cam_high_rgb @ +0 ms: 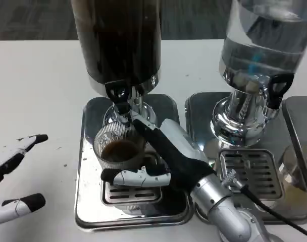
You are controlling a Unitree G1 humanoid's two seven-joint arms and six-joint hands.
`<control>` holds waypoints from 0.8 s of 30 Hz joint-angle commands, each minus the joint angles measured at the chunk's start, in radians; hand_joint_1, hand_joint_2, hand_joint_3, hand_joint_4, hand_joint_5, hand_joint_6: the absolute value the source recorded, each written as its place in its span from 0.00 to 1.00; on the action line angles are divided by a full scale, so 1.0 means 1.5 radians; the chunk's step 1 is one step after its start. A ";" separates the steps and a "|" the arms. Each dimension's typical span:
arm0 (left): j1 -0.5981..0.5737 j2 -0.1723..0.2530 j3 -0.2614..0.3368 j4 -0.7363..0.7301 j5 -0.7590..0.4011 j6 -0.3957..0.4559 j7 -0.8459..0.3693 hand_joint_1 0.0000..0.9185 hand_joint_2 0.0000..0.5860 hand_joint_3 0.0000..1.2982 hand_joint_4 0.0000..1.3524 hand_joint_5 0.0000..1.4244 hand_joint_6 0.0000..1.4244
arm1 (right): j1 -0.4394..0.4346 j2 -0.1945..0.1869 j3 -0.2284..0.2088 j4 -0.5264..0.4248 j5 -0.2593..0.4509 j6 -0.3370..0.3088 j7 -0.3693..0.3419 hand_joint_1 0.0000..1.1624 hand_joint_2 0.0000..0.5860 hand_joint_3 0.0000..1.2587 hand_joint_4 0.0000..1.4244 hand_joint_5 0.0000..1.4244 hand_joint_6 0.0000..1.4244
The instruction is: Grasp the cup under the faucet to collect the drink, then remove the cup.
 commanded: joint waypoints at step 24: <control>0.009 0.025 -0.001 -0.001 -0.028 -0.003 -0.024 0.00 0.18 0.05 0.00 0.00 0.02 | 0.026 0.006 0.027 -0.019 -0.054 0.039 -0.046 0.46 0.18 0.16 0.21 0.31 0.36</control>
